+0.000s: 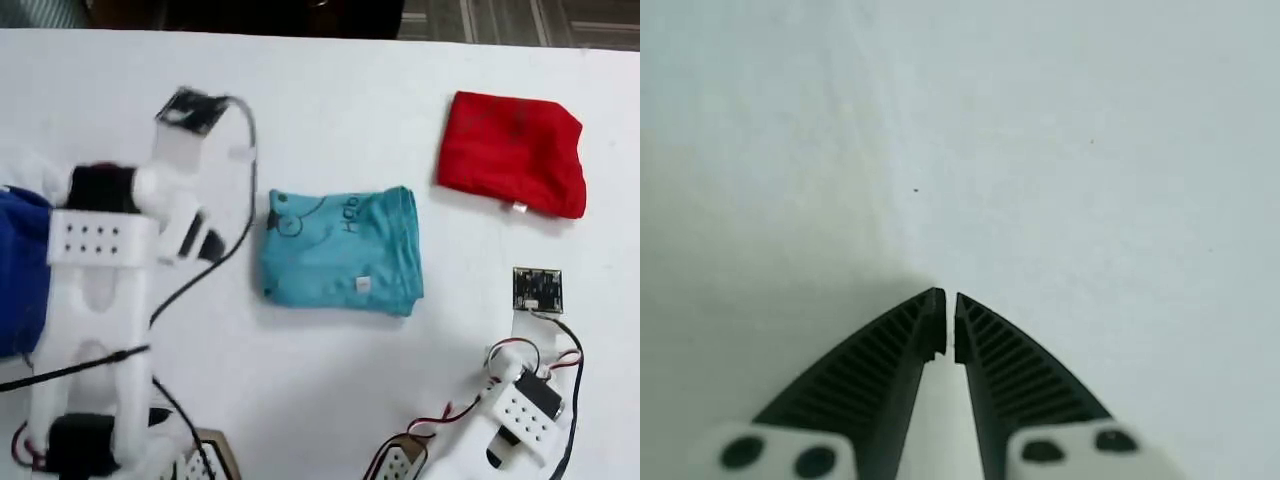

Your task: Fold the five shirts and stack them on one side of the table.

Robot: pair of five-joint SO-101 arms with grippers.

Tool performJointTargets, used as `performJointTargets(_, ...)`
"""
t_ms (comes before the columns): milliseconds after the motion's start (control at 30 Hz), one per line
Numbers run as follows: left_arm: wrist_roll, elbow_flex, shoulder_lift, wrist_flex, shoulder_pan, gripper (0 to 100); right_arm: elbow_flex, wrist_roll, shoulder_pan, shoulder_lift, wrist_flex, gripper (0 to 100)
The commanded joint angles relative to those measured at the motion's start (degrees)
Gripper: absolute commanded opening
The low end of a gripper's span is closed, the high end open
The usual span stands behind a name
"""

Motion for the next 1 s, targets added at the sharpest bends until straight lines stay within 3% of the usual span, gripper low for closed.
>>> performJointTargets(0,-0.26,11.74,-5.98,-7.21,-4.84,25,-0.35,-0.7,-0.4,-1.36,0.04,2.4)
performJointTargets(100,-0.35,23.78,-9.05,-16.44,-8.09,25,-2.02,-0.35,-0.92,-0.92,0.92,2.5)
performJointTargets(200,-1.49,34.51,-11.87,-26.9,-10.81,25,-8.18,-0.79,-5.05,-0.92,9.71,4.7)
performJointTargets(367,-8.35,49.01,-15.91,-39.82,-11.96,25,-25.49,-10.99,-18.77,-0.48,27.21,9.3)
performJointTargets(500,-8.35,57.71,-18.55,-47.82,-12.04,25,-38.68,-17.49,-30.37,4.97,30.99,10.4)
performJointTargets(633,-8.35,63.69,-21.27,-53.54,-12.04,25,-49.05,-22.68,-39.52,19.12,31.08,10.5)
performJointTargets(800,-8.35,68.09,-24.44,-58.11,-12.04,25,-62.15,-27.43,-44.7,41.27,35.12,11.5)
performJointTargets(967,-8.35,70.73,-25.49,-62.15,-12.04,25,-77.63,-28.4,-46.73,60.97,44.53,25.5)
